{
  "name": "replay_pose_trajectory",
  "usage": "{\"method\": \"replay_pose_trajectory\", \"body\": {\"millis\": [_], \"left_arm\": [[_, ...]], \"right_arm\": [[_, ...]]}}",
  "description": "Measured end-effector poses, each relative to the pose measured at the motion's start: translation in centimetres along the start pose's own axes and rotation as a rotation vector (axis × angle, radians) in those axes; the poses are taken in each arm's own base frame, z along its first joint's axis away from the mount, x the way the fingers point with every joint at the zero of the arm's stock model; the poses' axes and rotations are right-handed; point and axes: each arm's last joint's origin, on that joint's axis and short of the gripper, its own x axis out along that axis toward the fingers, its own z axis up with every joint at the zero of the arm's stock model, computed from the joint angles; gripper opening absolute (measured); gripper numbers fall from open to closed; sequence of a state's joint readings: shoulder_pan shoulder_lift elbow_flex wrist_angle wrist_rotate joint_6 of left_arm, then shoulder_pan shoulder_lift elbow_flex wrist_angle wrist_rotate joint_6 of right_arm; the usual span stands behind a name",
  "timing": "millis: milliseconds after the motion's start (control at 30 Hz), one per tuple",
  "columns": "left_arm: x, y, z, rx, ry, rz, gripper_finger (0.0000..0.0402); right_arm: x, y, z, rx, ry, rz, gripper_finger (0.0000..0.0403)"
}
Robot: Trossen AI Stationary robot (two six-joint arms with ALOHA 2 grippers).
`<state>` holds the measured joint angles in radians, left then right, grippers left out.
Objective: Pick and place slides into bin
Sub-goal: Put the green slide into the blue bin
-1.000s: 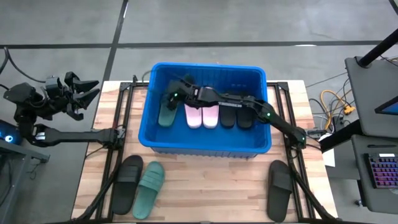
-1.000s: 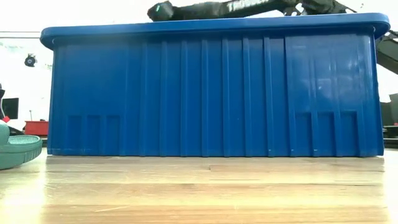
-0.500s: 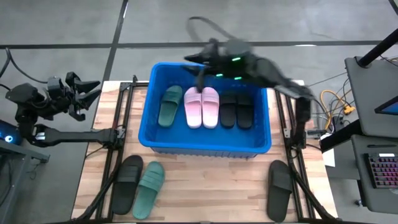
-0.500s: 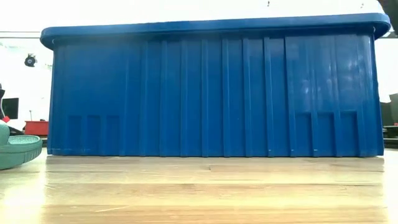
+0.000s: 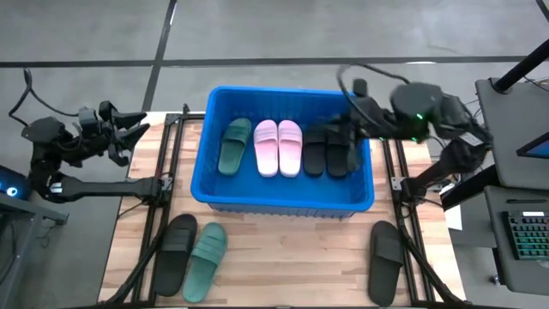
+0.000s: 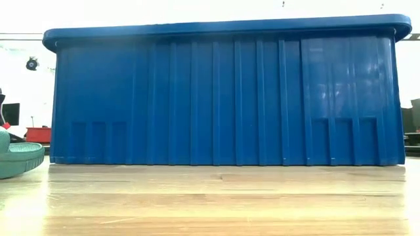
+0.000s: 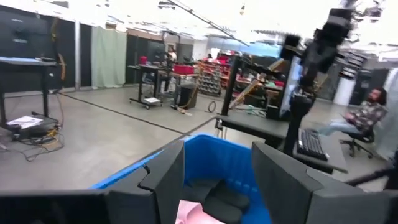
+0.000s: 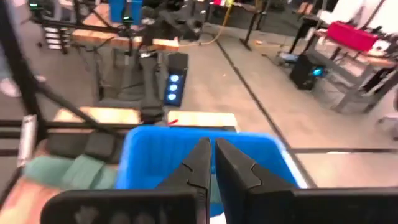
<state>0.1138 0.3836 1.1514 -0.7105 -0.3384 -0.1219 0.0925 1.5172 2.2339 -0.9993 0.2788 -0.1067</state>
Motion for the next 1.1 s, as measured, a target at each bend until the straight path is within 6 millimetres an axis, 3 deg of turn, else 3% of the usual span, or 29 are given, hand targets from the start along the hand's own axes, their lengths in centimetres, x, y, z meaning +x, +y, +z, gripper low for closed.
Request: {"method": "replay_pose_trajectory", "body": {"millis": [200, 400, 700, 867, 1100], "left_arm": [[0.2, -0.1, 0.5, -0.017, -0.043, 0.011, 0.0171], [0.8, -0.3, 0.7, -0.019, -0.047, 0.012, 0.0171], [2.3, -0.8, 0.4, -0.029, 0.009, 0.019, 0.0171], [3.2, -1.1, 0.3, -0.026, 0.031, 0.023, 0.0171], [4.2, -1.5, 0.2, -0.027, 0.052, 0.026, 0.0171]], "right_arm": [[-2.0, 1.5, -4.0, 0.034, 0.052, -0.040, 0.0009], [-4.0, 1.3, -9.1, 0.127, -0.129, -0.047, 0.0008], [-4.0, 1.9, -16.6, 0.201, -0.438, -0.066, 0.0008], [-3.7, 2.4, -20.9, 0.259, -0.455, -0.056, 0.0008], [-4.4, 2.4, -25.0, 0.337, -0.504, -0.053, 0.0008]]}}
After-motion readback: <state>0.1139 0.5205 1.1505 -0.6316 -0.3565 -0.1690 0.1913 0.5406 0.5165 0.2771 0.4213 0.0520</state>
